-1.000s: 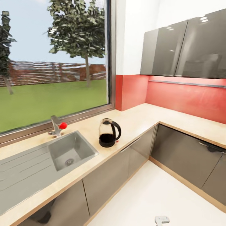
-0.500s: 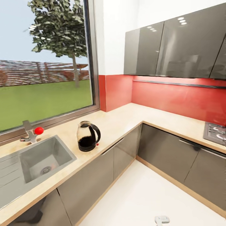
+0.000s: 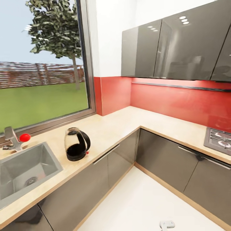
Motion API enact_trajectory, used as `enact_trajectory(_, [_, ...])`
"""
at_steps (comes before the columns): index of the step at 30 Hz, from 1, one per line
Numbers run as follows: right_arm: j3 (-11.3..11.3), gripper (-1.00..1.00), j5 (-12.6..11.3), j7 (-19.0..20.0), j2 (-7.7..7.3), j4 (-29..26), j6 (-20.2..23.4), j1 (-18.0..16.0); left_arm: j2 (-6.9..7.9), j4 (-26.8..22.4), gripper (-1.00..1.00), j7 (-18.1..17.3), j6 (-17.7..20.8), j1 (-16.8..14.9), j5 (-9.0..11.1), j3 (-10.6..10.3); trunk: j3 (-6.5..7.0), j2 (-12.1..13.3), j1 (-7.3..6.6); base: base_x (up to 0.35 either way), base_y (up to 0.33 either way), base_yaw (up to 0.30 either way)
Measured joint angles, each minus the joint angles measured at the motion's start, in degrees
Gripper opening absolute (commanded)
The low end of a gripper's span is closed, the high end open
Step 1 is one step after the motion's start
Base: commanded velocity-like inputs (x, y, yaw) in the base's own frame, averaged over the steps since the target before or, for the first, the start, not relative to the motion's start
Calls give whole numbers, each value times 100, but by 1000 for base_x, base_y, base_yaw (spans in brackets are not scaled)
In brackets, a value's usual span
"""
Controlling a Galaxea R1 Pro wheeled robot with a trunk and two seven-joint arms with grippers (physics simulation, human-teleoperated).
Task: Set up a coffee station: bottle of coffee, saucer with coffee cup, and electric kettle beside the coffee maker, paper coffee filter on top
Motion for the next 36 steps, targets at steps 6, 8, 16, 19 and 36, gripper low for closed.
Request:
enact_trajectory(6, [-8,100,-16,1,6,0,3,0,0,0,100,-2,0,0,-1,0,0,0,1,146,-292,0])
enact_trajectory(8, [-9,100,-16,0,6,0,3,0,0,0,100,-2,0,1,-1,0,0,0,1,130,-299,0])
enact_trajectory(16, [-7,100,-17,0,11,0,4,0,0,0,100,-2,0,5,1,0,0,0,1,126,-300,0])
enact_trajectory(19, [-8,100,-17,1,15,-1,5,0,0,0,100,-2,0,2,1,0,0,0,1,124,-301,0])
enact_trajectory(36, [-4,100,-17,3,35,2,10,-1,0,-2,100,-1,0,10,8,0,0,1,3,-29,-303,185])
